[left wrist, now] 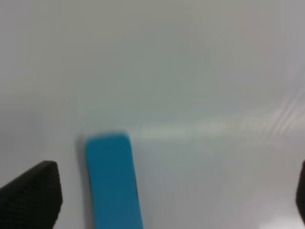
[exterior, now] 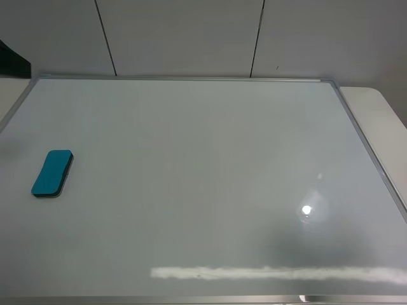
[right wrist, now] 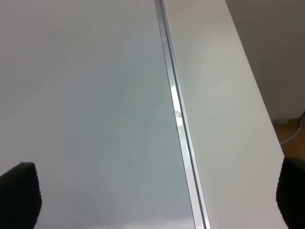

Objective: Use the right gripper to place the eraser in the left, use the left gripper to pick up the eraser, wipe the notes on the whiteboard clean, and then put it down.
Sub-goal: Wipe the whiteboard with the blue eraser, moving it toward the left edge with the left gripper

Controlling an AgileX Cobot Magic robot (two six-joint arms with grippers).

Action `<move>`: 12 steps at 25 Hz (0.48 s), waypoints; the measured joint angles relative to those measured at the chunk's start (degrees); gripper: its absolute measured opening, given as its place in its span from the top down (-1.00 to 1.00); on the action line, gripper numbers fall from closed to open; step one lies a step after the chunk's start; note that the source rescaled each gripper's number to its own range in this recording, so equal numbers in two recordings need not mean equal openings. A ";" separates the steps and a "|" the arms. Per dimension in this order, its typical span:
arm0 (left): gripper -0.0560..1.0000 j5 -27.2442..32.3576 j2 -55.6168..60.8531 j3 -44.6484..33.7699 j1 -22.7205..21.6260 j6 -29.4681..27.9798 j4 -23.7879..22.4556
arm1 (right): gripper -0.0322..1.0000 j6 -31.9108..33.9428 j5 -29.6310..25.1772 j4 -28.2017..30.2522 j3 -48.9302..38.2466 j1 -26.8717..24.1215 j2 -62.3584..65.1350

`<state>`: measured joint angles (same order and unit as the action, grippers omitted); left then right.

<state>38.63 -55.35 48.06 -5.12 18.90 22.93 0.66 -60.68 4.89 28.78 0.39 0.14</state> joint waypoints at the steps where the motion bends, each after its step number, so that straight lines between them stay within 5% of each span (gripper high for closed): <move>1: -0.99 -0.29 3.99 0.12 0.00 0.00 -0.07 | -0.99 0.00 0.00 0.00 0.00 0.00 0.00; 7: -0.99 1.72 21.13 0.19 0.00 0.00 -1.32 | -0.99 0.00 0.00 0.00 0.00 0.00 0.00; 12: -0.99 13.93 35.63 0.03 0.00 -0.72 -3.08 | -0.99 0.00 0.00 0.00 0.00 0.00 0.00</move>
<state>52.57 -19.72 48.09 -5.12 18.18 19.84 0.66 -60.68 4.89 28.78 0.39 0.14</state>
